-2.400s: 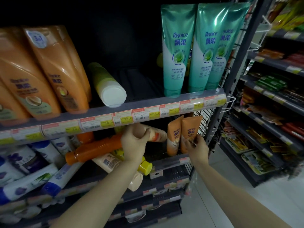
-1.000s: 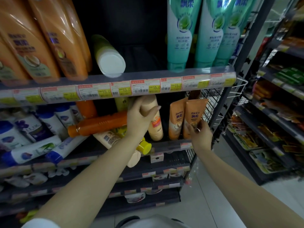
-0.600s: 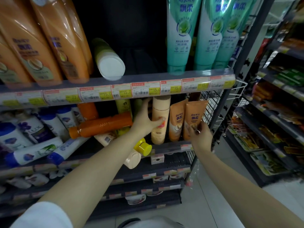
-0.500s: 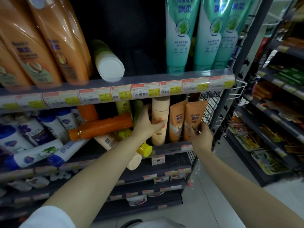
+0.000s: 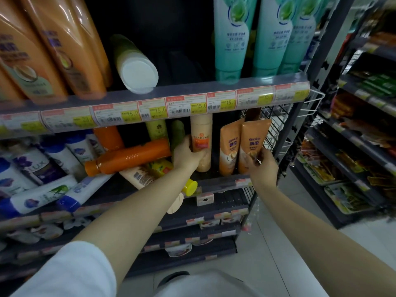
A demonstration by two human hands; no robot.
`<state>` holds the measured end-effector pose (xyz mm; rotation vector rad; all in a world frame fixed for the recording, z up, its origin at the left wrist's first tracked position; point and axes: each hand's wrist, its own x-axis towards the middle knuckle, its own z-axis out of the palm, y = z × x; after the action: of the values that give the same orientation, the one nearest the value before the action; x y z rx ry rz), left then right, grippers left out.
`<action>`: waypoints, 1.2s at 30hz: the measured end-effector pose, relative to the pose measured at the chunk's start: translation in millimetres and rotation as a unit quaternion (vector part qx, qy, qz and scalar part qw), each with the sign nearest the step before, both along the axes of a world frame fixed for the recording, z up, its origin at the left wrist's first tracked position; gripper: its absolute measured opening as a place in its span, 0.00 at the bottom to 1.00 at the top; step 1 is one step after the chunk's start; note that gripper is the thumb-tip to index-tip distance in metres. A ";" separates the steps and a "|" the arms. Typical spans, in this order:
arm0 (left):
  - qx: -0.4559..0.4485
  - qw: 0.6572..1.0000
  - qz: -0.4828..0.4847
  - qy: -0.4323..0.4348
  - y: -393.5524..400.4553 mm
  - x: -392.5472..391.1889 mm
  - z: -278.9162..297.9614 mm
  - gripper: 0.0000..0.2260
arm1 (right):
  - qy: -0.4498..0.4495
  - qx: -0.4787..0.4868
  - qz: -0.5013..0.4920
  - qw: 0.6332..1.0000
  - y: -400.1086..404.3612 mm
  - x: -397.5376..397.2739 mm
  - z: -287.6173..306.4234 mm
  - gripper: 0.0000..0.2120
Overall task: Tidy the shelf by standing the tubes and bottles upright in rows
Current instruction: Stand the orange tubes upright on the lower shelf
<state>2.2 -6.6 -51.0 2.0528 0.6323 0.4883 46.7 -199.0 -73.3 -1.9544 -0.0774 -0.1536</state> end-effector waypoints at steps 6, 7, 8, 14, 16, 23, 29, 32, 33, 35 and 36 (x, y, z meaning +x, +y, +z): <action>-0.014 0.999 0.025 0.020 7.9 32.8 1.1 0.25 | 0.003 -0.006 -0.005 1.000 -0.8 1.4 -1.7 0.11; -0.007 0.999 0.024 0.020 9.6 35.5 0.2 0.24 | 0.004 -0.004 -0.006 1.000 -0.9 1.4 -1.1 0.11; -0.003 1.000 0.024 0.019 11.0 37.5 -1.0 0.23 | 0.004 -0.002 -0.008 1.000 -1.1 2.1 -1.2 0.11; -0.005 1.000 0.019 -0.008 21.3 46.0 -6.5 0.20 | -0.004 -0.007 -0.006 1.000 -1.2 3.7 -2.6 0.09; -0.003 1.000 0.015 0.001 24.8 48.1 -7.1 0.19 | -0.007 -0.012 -0.002 1.000 -2.0 3.9 -2.9 0.10; 0.024 0.998 -0.012 0.055 33.8 33.9 6.0 0.36 | -0.002 -0.008 0.001 1.000 -2.8 1.8 1.1 0.09; 0.022 0.995 -0.097 -0.009 29.2 -31.9 2.4 0.29 | 0.001 -0.016 -0.007 1.000 -2.0 -0.1 4.1 0.12; 0.051 0.983 -0.174 0.029 31.5 -54.0 -3.4 0.23 | -0.004 -0.025 -0.004 1.000 -1.6 -0.8 5.3 0.13; 0.057 0.981 -0.184 0.025 31.8 -58.7 -3.2 0.22 | -0.004 -0.025 -0.005 1.000 -1.2 -1.2 6.0 0.13; 0.062 0.981 -0.182 -0.001 31.9 -65.3 1.2 0.20 | -0.001 -0.026 -0.008 1.000 -0.6 -2.4 7.5 0.14; 0.062 0.981 -0.183 -0.012 31.7 -67.8 4.9 0.19 | 0.001 -0.029 -0.008 1.000 -0.1 -3.4 8.3 0.14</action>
<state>-65.6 25.1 -46.1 2.2145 0.2018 0.3412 43.3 -199.1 -65.0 -2.0140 -0.0645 -0.1620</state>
